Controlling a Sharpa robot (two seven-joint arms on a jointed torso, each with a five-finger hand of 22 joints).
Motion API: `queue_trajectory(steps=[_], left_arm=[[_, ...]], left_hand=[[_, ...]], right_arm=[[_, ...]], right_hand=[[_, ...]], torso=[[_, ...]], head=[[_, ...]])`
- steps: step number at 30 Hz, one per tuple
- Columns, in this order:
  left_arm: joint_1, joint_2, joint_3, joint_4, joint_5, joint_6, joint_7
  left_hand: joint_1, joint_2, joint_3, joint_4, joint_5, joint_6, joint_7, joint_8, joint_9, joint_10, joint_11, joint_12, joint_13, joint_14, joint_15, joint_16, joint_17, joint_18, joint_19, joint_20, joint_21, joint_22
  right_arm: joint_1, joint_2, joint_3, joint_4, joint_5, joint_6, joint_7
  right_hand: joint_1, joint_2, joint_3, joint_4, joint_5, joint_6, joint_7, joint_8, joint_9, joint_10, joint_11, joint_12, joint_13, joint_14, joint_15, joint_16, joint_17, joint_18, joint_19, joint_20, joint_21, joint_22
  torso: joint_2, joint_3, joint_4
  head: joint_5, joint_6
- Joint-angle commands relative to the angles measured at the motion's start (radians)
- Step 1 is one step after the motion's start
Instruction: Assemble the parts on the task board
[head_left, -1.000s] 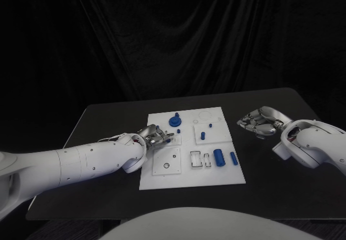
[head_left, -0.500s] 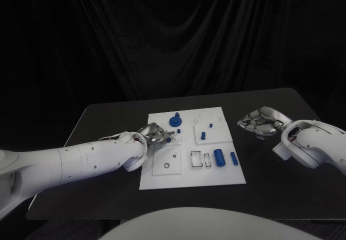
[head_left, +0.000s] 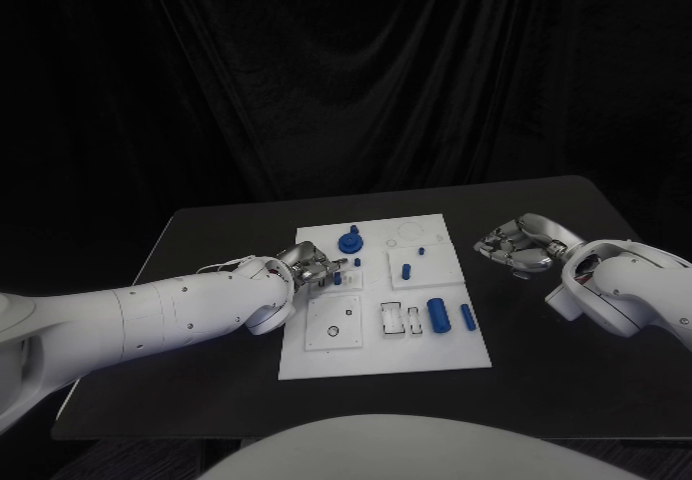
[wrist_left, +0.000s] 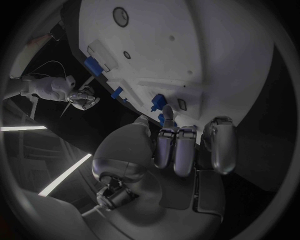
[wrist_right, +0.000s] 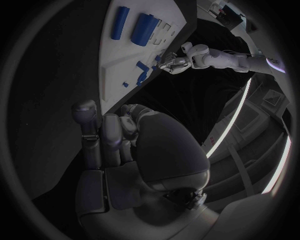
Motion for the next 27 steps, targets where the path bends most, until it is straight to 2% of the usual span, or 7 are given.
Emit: queue_trajectory(steps=[1, 6, 10, 14, 19, 23, 27], left_arm=[[0.004, 0.003, 0.001, 0.001, 0.005, 0.056, -0.025], [0.004, 0.002, 0.001, 0.004, 0.005, 0.057, -0.032], [0.008, -0.004, 0.001, 0.019, 0.005, 0.033, -0.025], [0.025, -0.015, 0.001, 0.044, 0.001, 0.014, -0.023], [0.059, -0.039, 0.001, 0.086, -0.03, -0.026, -0.015], [0.1, -0.065, 0.001, 0.125, -0.039, -0.05, -0.013], [0.139, -0.08, 0.001, 0.142, -0.043, -0.045, -0.025]], left_hand=[[0.015, 0.008, -0.006, -0.001, 0.022, 0.006, -0.005, -0.007, -0.003, 0.104, 0.003, 0.004, 0.263, 0.104, 0.005, 0.006, 0.263, 0.008, 0.001, 0.004, -0.006, 0.187], [0.03, 0.009, -0.006, -0.001, 0.043, 0.008, -0.006, -0.01, -0.005, 0.104, 0.002, 0.004, 0.263, 0.104, 0.004, 0.006, 0.263, 0.008, 0.001, 0.003, -0.007, 0.187], [0.078, -0.006, -0.004, -0.005, 0.056, 0.01, -0.008, -0.015, -0.008, 0.104, -0.001, 0.004, 0.263, 0.104, 0.002, 0.006, 0.263, 0.007, 0.005, 0.001, -0.002, 0.19], [0.082, -0.008, -0.004, -0.005, 0.056, 0.011, -0.008, -0.016, -0.008, 0.104, -0.001, 0.004, 0.263, 0.104, 0.002, 0.006, 0.263, 0.006, 0.007, 0.001, 0.001, 0.192], [0.085, -0.011, -0.006, -0.003, 0.053, 0.012, -0.008, -0.015, -0.008, 0.104, -0.001, 0.004, 0.263, 0.104, 0.001, 0.006, 0.263, 0.003, 0.016, 0.0, 0.015, 0.197], [0.103, -0.016, -0.005, -0.004, 0.058, 0.02, -0.012, -0.012, -0.006, 0.104, -0.005, 0.004, 0.263, 0.104, -0.002, 0.006, 0.263, -0.001, 0.027, -0.002, 0.031, 0.203], [0.139, -0.023, 0.002, -0.006, 0.066, 0.023, -0.016, -0.013, -0.006, 0.104, -0.008, 0.004, 0.263, 0.104, -0.006, 0.006, 0.263, -0.004, 0.034, -0.006, 0.039, 0.207]], right_arm=[[-0.002, -0.001, 0.001, 0.002, 0.0, 0.008, -0.015], [-0.002, -0.002, 0.001, 0.002, 0.0, 0.008, -0.016], [-0.002, -0.004, 0.001, 0.003, 0.0, 0.006, -0.015], [-0.002, -0.005, 0.001, 0.003, 0.0, 0.004, -0.013], [-0.002, -0.006, 0.001, 0.004, 0.0, 0.0, -0.008], [-0.002, -0.009, 0.001, 0.006, 0.0, -0.011, 0.003], [-0.002, -0.011, 0.001, 0.009, 0.0, -0.023, 0.017]], right_hand=[[0.006, -0.002, 0.006, -0.001, 0.006, -0.002, 0.006, 0.002, 0.001, -0.006, -0.001, -0.007, -0.001, -0.008, -0.002, -0.003, -0.001, 0.008, -0.005, 0.001, -0.004, 0.084], [0.006, -0.002, 0.006, -0.001, 0.006, -0.002, 0.006, 0.002, 0.001, -0.006, -0.001, -0.007, -0.001, -0.008, -0.002, -0.003, -0.001, 0.008, -0.005, 0.001, -0.004, 0.084], [0.006, -0.002, 0.006, -0.001, 0.006, -0.002, 0.006, 0.002, 0.001, -0.006, -0.001, -0.007, -0.001, -0.008, -0.002, -0.003, -0.001, 0.008, -0.005, 0.001, -0.004, 0.084], [0.007, -0.002, 0.008, -0.002, 0.006, -0.002, 0.006, 0.002, 0.001, -0.007, -0.001, -0.007, -0.002, -0.008, -0.002, -0.004, -0.002, 0.008, -0.005, 0.001, -0.005, 0.084], [0.004, -0.004, 0.007, -0.002, 0.005, -0.002, 0.007, 0.003, 0.001, -0.007, 0.0, -0.007, -0.002, -0.008, -0.001, -0.004, -0.002, 0.008, -0.005, 0.001, -0.006, 0.084], [-0.002, -0.006, 0.006, 0.001, 0.003, 0.0, 0.007, 0.004, 0.002, -0.008, 0.001, -0.008, -0.003, -0.009, -0.001, -0.005, -0.003, 0.008, -0.005, 0.002, -0.007, 0.084], [-0.007, -0.007, 0.004, 0.005, 0.002, 0.0, 0.007, 0.004, 0.002, -0.006, 0.001, -0.006, -0.001, -0.008, 0.0, -0.004, -0.002, 0.008, -0.004, 0.002, -0.005, 0.084]], torso=[[0.0, 0.0005, -0.0001], [0.0, 0.0003, -0.0007], [0.0, 0.0004, 0.0], [0.0, 0.0002, 0.0004], [-0.001, 0.0002, 0.0007], [-0.001, 0.0003, 0.0003], [-0.001, 0.0003, -0.0001]], head=[[0.001, 0.0], [0.005, 0.0], [0.007, 0.0], [0.009, 0.0], [0.01, 0.0], [0.013, 0.0], [0.016, 0.0]])
